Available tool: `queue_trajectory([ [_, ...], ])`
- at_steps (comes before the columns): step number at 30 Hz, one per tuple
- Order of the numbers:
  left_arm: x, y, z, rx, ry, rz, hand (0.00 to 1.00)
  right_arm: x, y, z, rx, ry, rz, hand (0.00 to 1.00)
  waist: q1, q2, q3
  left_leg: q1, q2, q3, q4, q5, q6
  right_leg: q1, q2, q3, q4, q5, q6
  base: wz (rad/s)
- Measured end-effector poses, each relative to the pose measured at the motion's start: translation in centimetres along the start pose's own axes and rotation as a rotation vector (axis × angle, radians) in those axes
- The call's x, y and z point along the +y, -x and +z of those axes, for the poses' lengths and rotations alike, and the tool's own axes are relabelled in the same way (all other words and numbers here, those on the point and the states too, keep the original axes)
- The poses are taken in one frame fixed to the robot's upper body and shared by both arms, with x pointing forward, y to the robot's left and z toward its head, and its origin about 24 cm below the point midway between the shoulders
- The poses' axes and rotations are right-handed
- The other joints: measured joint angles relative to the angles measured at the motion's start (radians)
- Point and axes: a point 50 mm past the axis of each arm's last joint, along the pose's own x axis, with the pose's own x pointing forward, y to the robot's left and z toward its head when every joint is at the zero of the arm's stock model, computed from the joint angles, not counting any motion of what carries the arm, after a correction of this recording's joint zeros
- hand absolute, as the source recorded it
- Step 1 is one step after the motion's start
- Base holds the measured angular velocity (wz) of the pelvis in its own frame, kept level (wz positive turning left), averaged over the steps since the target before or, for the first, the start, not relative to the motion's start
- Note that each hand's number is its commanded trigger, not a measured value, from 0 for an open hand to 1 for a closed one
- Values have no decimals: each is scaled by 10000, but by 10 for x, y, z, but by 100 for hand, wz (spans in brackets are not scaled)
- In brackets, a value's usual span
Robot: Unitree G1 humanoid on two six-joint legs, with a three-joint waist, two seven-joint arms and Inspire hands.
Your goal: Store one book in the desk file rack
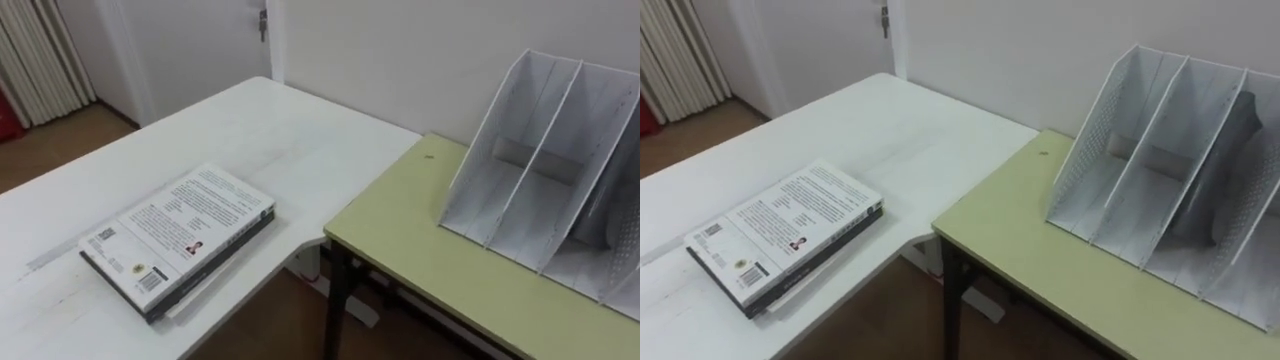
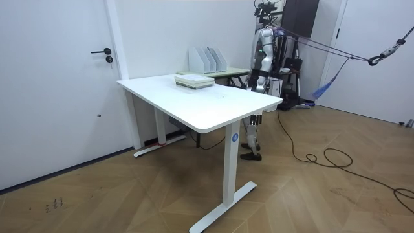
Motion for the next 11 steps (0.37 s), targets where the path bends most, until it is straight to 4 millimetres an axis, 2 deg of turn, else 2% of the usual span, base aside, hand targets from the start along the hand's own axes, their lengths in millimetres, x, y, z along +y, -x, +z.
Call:
queue_trajectory([
  [6, -2, -1, 0, 189, -646, 143, 0, -4, 1, -15, 296, -1507, -874, 0, -213, 87, -16, 197, 18, 174, -138, -9, -15, 109, 25, 119, -132, -9, 2, -4],
  [8, -1, -1, 1, 225, -746, 166, 0, -5, 1, -16, 274, -1606, -1051, 0, -255, 163, -53, 284, 27, 266, -232, -9, -15, 115, 34, 206, -132, -11, 2, -15],
  [11, -1, -1, 3, 199, -788, 194, 0, -6, 2, -19, 349, -1622, -1249, 0, -430, 233, -42, 432, 21, 317, -348, -8, -14, 160, 46, 294, -130, -14, 9, -7],
])
